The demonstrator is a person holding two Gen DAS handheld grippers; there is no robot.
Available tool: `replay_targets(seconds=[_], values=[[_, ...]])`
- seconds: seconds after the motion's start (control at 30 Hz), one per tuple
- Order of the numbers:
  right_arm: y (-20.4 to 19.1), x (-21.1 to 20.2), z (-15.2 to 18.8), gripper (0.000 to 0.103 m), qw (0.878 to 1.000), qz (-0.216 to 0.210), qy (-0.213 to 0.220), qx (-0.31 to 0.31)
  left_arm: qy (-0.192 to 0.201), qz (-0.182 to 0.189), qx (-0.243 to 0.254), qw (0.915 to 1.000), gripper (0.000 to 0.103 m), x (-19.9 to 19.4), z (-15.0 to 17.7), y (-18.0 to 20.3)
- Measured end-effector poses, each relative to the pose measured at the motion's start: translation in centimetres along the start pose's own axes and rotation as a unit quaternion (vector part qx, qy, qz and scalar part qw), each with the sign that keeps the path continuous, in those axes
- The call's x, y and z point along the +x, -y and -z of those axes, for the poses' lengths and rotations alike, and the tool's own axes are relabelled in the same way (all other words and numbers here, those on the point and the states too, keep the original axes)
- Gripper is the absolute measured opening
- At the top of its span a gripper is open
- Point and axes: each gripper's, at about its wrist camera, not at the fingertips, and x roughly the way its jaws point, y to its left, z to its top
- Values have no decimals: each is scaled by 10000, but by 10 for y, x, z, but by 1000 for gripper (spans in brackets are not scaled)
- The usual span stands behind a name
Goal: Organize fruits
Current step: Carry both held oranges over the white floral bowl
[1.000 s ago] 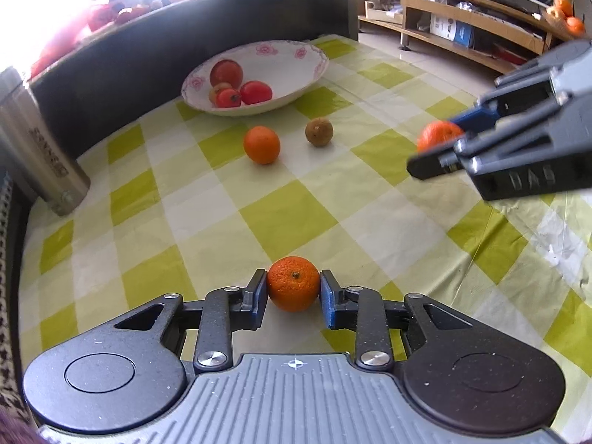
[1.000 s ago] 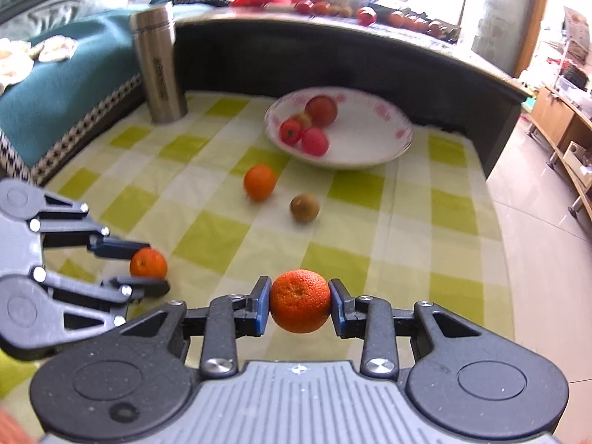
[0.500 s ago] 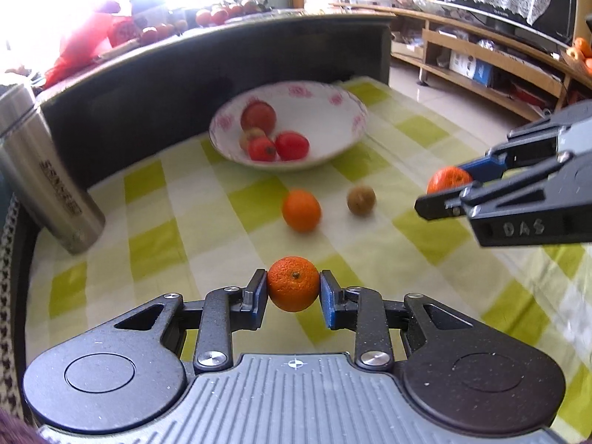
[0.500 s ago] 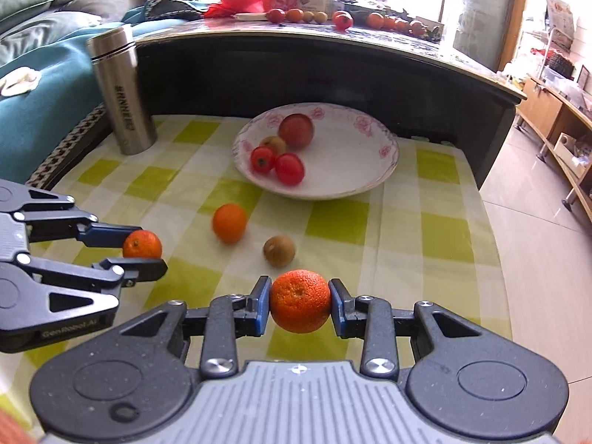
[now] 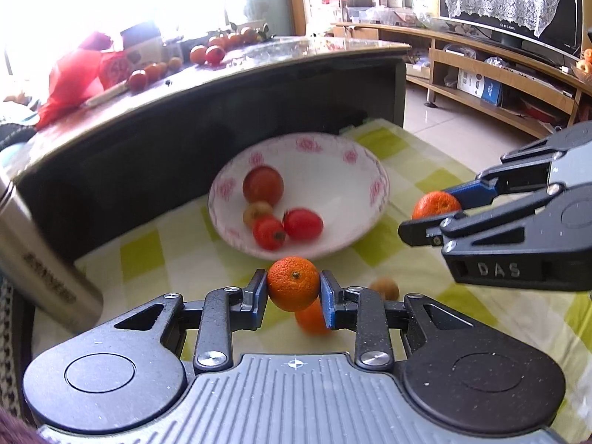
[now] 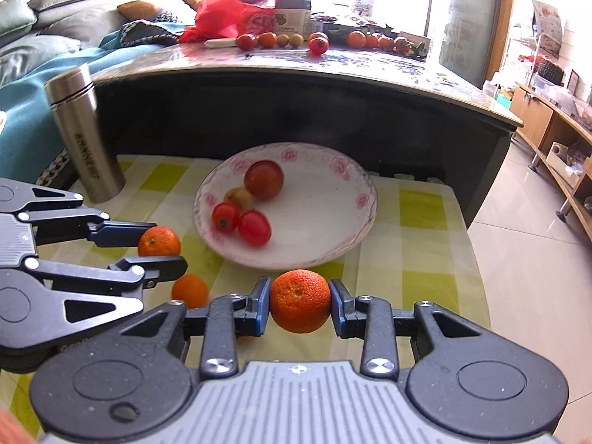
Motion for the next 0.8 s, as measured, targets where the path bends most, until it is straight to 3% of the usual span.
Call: replay_targets(seconds=[0.4,0.8], values=[[14,38,-32,38,9999,63,159,-13,78,-141,335,9993,37,35,-39,1],[24,70,-38,38,10000,62,68,12,-18,-175,413,9990,37,64,-43,-3]])
